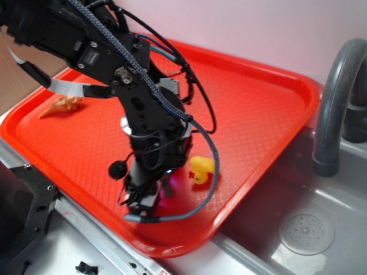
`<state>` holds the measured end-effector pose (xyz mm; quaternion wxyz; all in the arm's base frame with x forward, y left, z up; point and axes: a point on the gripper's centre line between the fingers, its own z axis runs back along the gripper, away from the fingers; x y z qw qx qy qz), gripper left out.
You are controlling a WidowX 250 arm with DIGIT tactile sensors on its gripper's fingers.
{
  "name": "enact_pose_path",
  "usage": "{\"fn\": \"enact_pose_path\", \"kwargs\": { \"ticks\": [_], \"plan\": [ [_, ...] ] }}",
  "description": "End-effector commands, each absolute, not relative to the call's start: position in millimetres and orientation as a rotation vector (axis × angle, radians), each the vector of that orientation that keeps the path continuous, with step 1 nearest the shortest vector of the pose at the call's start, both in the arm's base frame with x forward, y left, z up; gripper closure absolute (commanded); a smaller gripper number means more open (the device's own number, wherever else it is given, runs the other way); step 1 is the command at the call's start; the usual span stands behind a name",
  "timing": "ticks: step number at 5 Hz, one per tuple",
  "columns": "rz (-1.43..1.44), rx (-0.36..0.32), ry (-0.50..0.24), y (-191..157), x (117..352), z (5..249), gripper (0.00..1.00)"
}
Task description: Grab the rock.
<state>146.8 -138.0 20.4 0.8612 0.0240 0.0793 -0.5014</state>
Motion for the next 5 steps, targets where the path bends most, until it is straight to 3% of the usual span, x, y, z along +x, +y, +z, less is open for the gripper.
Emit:
{"fn": "enact_pose_path", "kwargs": {
  "ticks": [1,2,3,4,5],
  "plan": [
    [-0.553,-0.041,0.031,-116.7,149.1,126.6,1.0],
    [-0.304,-0.101,-0.008,-99.4,147.9,176.1,1.0],
    [-0.056,-0.107,-0.042,-78.2,142.5,225.4,1.0],
    [0.068,-0.167,-0.055,-64.0,136.2,244.5,1.0],
    [0.096,-0.21,-0.001,-61.4,139.7,234.1,1.0]
  ]
}}
